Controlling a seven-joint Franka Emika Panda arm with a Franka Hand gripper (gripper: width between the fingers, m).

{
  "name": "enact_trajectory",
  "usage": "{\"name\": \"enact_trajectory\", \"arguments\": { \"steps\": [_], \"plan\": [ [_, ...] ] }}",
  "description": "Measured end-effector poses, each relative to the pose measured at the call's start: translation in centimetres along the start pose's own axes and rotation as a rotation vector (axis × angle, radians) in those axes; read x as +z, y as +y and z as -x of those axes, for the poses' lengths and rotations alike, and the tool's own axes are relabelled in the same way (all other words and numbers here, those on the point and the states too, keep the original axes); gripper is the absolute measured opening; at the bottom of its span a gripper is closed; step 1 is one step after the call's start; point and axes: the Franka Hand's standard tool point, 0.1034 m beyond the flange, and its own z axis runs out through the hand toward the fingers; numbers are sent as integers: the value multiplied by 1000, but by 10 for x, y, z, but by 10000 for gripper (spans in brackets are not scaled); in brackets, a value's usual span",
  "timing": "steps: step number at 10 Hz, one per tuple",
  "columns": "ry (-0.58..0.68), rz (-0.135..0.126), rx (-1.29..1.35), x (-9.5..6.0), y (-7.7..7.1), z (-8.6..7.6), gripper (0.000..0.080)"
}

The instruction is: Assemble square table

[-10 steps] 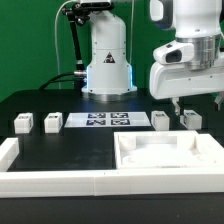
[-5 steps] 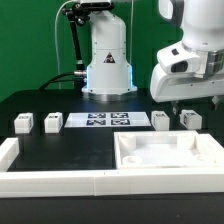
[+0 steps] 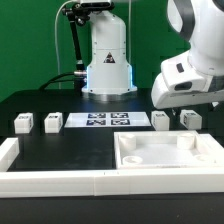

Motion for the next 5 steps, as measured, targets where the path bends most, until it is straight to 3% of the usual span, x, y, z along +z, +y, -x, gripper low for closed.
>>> {"name": "enact_trajectory", "arguments": {
  "steps": [4,5],
  "plan": [
    [-238,14,-4,24,-5,6,649],
    [-222,15,-4,28,-5,3,649]
  ]
}}
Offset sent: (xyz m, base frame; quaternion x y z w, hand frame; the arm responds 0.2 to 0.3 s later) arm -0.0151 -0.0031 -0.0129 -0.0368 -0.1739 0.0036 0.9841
